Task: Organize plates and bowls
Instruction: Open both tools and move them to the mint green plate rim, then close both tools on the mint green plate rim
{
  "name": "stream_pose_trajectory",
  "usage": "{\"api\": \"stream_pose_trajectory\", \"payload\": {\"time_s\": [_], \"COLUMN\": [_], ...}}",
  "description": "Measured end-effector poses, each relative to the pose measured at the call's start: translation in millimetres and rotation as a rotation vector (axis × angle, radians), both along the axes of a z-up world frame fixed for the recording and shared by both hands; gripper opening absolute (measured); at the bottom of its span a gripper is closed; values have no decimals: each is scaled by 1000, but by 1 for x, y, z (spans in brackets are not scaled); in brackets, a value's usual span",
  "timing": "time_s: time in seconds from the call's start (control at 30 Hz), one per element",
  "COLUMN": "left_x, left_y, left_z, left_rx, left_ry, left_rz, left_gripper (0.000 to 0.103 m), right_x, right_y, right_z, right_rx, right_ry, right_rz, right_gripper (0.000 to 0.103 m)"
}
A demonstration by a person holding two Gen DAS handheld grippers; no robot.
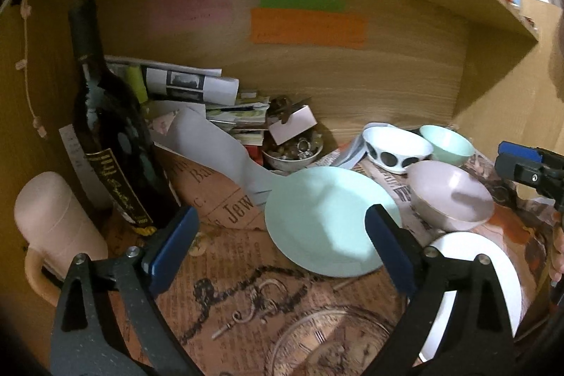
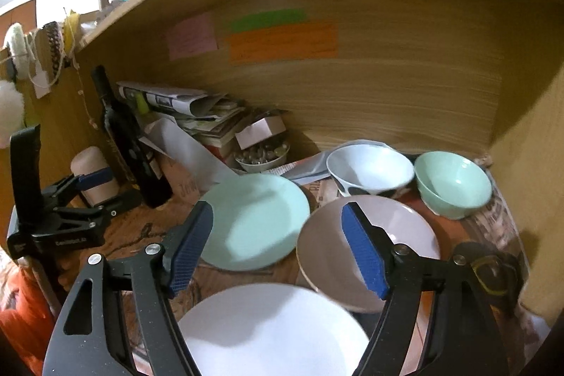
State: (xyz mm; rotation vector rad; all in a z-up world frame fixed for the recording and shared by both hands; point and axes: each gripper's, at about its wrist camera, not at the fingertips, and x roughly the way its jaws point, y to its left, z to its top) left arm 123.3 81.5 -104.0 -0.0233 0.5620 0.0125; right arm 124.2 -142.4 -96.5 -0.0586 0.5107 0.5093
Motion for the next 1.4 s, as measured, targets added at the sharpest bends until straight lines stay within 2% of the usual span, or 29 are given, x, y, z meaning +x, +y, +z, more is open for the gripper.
{"api": "stream_pose_trajectory", "payload": {"time_s": [0.37, 0.53, 0.63, 0.77, 0.87, 1.03, 1.17, 1.4], "left_x": [55, 71, 78, 85, 89, 91, 92, 91], "left_y": [20, 25, 26, 26, 26, 24, 23, 20], "left_z": [-34, -48, -55, -66, -74, -85, -90, -92], "left_rx": [-65, -97, -101, -109, -116, -130, -143, -157], "left_ry": [139, 195, 226, 272, 295, 323, 346, 373], "left_rz": [-11, -34, -41, -48, -57, -83, -102, -126], "left_gripper": [97, 96, 90, 84, 80, 64, 52, 40], "right_x": [66, 96, 110, 127, 139, 154, 169, 188], "right_y": [39, 58, 66, 75, 80, 84, 80, 82], "right_z": [-22, -39, -46, -57, -66, -76, -77, -83], "right_rx": [-141, -210, -234, -272, -303, -357, -328, -354], "right_ry": [103, 198, 245, 298, 355, 400, 454, 482], "right_rz": [45, 95, 121, 126, 134, 119, 103, 81], "right_gripper": [73, 72, 65, 61, 52, 45, 43, 40]}}
